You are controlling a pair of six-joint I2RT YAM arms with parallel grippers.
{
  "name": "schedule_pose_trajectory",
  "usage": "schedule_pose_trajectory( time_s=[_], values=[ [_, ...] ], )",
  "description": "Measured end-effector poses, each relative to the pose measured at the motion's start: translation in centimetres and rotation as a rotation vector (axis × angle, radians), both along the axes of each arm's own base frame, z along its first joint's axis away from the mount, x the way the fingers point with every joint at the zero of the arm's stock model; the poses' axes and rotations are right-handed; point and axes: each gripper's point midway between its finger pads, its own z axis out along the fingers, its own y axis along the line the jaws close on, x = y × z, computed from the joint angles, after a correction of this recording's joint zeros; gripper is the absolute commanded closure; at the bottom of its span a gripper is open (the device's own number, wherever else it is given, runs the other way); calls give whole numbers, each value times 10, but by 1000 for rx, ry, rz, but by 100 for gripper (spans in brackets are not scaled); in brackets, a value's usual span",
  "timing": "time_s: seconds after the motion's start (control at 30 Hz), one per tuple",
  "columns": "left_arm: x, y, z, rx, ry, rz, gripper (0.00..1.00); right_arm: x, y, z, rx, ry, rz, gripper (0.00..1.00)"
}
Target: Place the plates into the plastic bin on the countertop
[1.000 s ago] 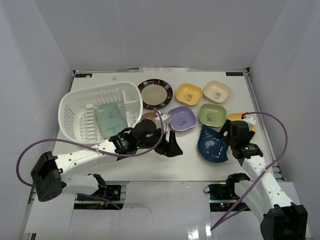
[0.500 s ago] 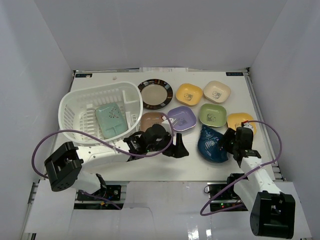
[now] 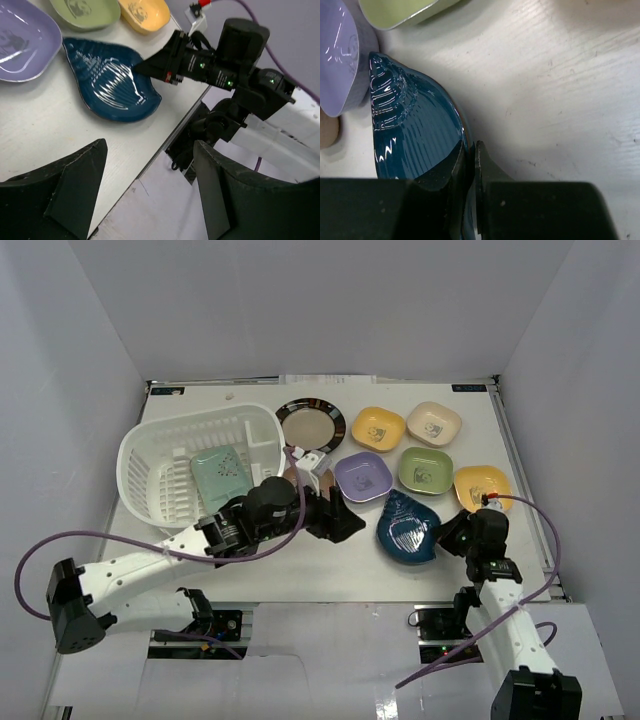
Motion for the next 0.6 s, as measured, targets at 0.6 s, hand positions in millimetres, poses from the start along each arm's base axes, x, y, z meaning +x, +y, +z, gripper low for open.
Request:
schedule_pose_trajectory(
  time_s=[0.6],
  values=[
    [10, 144, 177, -242, -419, 383, 2, 21, 121, 233, 113, -338, 422, 92]
  ],
)
